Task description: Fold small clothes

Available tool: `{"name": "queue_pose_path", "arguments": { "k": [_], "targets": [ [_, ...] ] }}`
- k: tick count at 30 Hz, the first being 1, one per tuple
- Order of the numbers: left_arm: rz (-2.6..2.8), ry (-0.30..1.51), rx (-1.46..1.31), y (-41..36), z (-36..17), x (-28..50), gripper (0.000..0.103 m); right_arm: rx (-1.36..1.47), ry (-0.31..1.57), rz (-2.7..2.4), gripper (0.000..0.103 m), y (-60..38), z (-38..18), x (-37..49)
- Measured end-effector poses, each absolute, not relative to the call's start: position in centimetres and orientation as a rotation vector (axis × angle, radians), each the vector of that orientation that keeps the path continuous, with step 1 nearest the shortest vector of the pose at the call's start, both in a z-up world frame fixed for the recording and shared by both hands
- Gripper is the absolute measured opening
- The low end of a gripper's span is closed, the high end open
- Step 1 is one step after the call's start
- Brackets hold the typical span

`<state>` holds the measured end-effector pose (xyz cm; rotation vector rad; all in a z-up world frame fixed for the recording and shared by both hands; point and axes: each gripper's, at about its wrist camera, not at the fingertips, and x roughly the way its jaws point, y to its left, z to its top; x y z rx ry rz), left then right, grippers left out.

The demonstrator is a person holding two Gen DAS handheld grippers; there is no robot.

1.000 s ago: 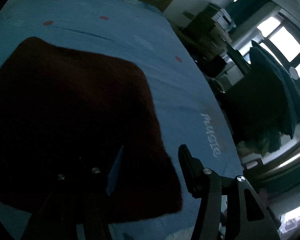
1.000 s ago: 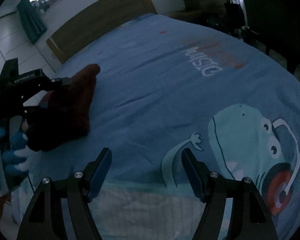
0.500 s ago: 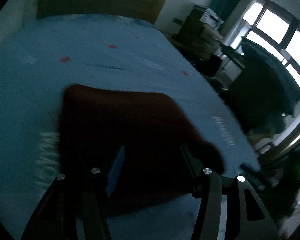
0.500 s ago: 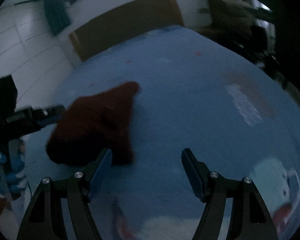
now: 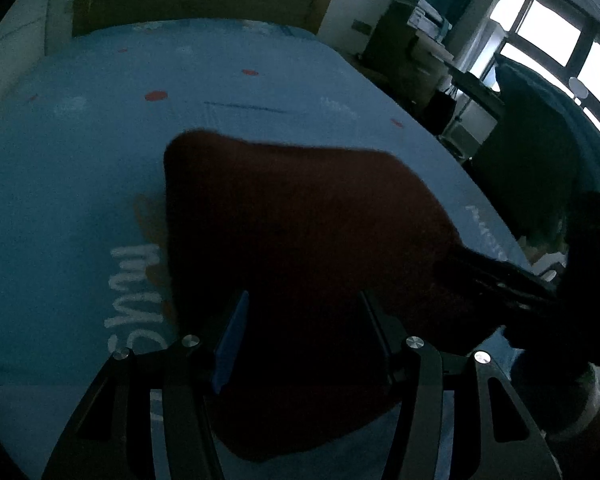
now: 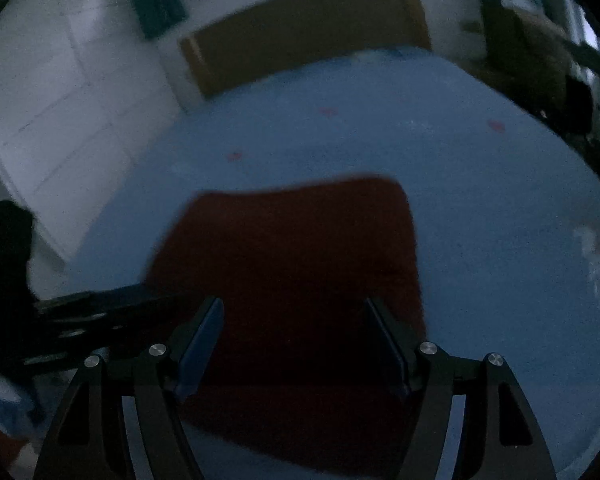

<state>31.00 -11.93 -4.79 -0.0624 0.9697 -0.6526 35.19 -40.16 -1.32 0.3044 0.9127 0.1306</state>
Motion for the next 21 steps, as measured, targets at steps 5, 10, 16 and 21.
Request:
{"name": "queue_pose_path", "arguments": {
  "k": [5, 10, 16, 21],
  "targets": [
    [-0.66, 0.975, -0.085, -11.3, -5.8, 30.5, 0.049, 0.257, 0.91, 0.143, 0.074, -39.9, -2.9, 34.1],
    [-0.659, 0.978, -0.066, -11.2, -5.0, 30.1, 0.05, 0.244, 0.942, 0.161, 0.074, -40.9, -2.0, 33.3],
    [-0.614, 0.953, -0.091, -9.2, -2.8, 30.5, 0.064, 0.244, 0.93, 0.148, 0.074, -41.8, 0.4, 33.0],
    [-0.558, 0.929, -0.101, -7.1, -2.1, 31.2, 0.064, 0.224, 0.919, 0.109, 0.074, -42.5, 1.4, 33.2]
  ]
}}
